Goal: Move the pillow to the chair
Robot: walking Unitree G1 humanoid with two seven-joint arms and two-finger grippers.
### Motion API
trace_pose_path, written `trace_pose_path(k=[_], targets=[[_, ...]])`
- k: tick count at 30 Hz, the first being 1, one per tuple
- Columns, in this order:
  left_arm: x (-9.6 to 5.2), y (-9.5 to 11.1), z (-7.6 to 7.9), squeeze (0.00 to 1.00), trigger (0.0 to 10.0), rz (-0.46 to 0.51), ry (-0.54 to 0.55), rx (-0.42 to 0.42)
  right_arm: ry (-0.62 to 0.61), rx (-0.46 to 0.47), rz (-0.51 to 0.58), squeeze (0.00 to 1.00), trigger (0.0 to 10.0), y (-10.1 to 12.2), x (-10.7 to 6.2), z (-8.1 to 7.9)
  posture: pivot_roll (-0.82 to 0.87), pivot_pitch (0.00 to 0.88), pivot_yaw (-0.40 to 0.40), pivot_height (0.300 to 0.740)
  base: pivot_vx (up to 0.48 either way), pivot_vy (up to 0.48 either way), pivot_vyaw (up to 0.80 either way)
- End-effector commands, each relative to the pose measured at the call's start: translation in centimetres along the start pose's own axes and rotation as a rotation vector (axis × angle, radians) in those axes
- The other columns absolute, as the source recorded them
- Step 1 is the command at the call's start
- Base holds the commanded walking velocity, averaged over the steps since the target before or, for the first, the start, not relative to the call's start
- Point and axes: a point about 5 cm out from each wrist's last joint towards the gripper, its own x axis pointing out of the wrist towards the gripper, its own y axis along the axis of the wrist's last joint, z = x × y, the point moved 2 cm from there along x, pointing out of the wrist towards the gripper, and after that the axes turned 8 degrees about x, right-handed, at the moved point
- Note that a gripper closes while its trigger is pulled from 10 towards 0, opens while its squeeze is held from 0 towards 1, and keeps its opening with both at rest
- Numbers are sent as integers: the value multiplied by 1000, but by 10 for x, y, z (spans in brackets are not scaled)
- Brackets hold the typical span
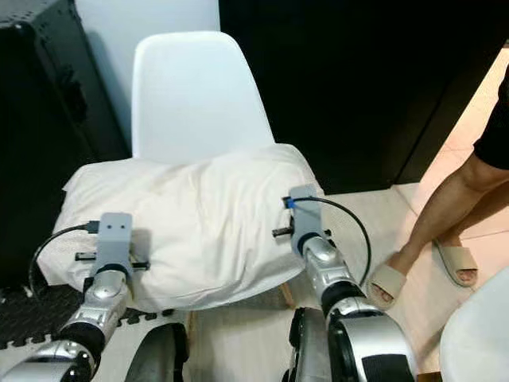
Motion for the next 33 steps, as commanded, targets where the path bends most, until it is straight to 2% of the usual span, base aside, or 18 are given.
trace_pose_path(k=[1, 9, 14, 16, 19, 20, 21, 25, 27, 31, 33], targets=[[5, 12, 1, 0, 10000, 15, -4, -16, 56, -13, -45, 0, 10000, -6, 3, -19, 75, 192, -98, 550, 0, 0, 0], [5, 20, 3, 0, 10000, 52, -18, -28, 53, -1, -36, 0, 10000, -3, 3, -17, 76, 174, -90, 520, 0, 0, 0], [2, 17, 7, 0, 10000, 56, -24, -27, 44, -2, -21, 0, 10000, -3, 1, -10, 77, 158, -79, 520, 0, 0, 0], [0, 14, 10, 39, 10000, 53, -48, -40, 52, 16, -17, 0, 10000, -4, 0, -9, 77, 152, -75, 520, 0, 0, 0], [-2, 13, 12, 39, 10000, 61, -81, -62, 56, 24, -1, 0, 10000, -4, -1, -7, 76, 146, -71, 520, 0, 0, 0], [-3, 13, 11, 1000, 10000, 68, -69, -77, 76, 57, 16, 1000, 10000, -2, -1, -8, 74, 139, -68, 520, 0, 0, 0], [-4, 13, 10, 1000, 10000, 75, -59, -106, 81, 71, 19, 1000, 10000, -2, -1, -7, 75, 135, -68, 520, 0, 0, 0], [-7, 13, 8, 1000, 10000, 80, -48, -132, 84, 67, 13, 1000, 10000, -3, -2, -5, 73, 121, -68, 520, 0, 0, 0], [-13, 19, 5, 1000, 10000, 132, -54, -136, 99, 92, 37, 1000, 10000, 1, -2, -4, 73, 121, -67, 520, 0, 0, 0], [-20, 20, 1, 1000, 10000, 171, -57, -113, 105, 107, 54, 1000, 10000, 4, -3, 0, 78, 116, -67, 520, 0, 0, 0], [-31, 10, -5, 1000, 10000, 178, -50, -103, 95, 113, 70, 1000, 10000, 6, -6, 7, 81, 110, -65, 520, 0, 0, 0]])
